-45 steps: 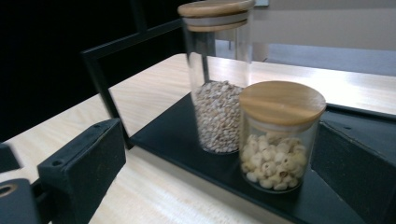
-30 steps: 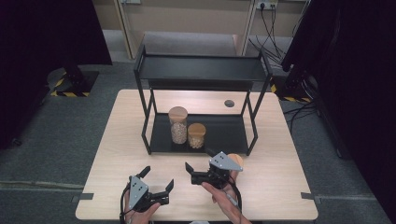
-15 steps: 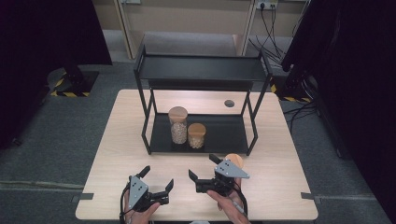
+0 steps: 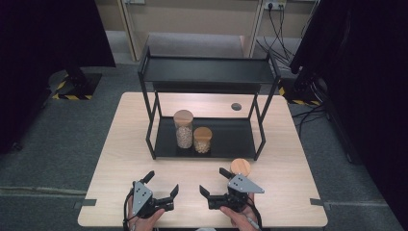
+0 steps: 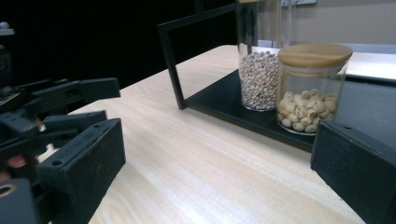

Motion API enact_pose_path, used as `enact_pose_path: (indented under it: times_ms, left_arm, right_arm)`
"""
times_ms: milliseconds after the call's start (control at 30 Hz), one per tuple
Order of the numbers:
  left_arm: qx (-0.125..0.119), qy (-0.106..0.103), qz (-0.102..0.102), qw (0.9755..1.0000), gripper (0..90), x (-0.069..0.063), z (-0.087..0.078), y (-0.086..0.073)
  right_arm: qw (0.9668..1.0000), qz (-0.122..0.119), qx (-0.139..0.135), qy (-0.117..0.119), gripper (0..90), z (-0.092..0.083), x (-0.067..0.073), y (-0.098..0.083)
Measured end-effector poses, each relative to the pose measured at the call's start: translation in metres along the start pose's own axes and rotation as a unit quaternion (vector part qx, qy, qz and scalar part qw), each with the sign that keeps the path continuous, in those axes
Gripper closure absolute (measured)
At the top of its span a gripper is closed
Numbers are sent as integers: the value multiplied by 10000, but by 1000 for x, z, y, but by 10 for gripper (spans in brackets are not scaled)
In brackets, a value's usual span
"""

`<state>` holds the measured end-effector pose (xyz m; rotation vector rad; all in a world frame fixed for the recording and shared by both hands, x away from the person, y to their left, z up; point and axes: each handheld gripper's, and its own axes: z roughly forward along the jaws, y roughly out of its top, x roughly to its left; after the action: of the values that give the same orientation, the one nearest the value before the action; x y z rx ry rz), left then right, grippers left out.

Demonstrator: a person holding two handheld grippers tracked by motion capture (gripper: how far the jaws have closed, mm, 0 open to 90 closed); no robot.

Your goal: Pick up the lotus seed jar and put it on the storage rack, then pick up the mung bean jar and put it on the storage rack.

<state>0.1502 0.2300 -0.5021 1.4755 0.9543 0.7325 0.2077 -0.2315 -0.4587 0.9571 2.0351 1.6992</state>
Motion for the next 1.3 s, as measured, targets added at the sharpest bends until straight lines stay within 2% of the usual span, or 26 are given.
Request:
enact_pose_path:
  times_ms: [233,733,1300]
  left_arm:
    - [-7,-7,4,10000,6,0,0,0]
    - [-18,-12,4,10000,6,0,-1,0]
    - [-28,8,9,10000,6,0,-2,0]
  right_arm:
    - [10000,57,5,70,33,-7,-5,-10]
    - [9997,89,-80,195,33,-17,-5,-13]
    - [9998,36,-107,144,33,-42,1,-26]
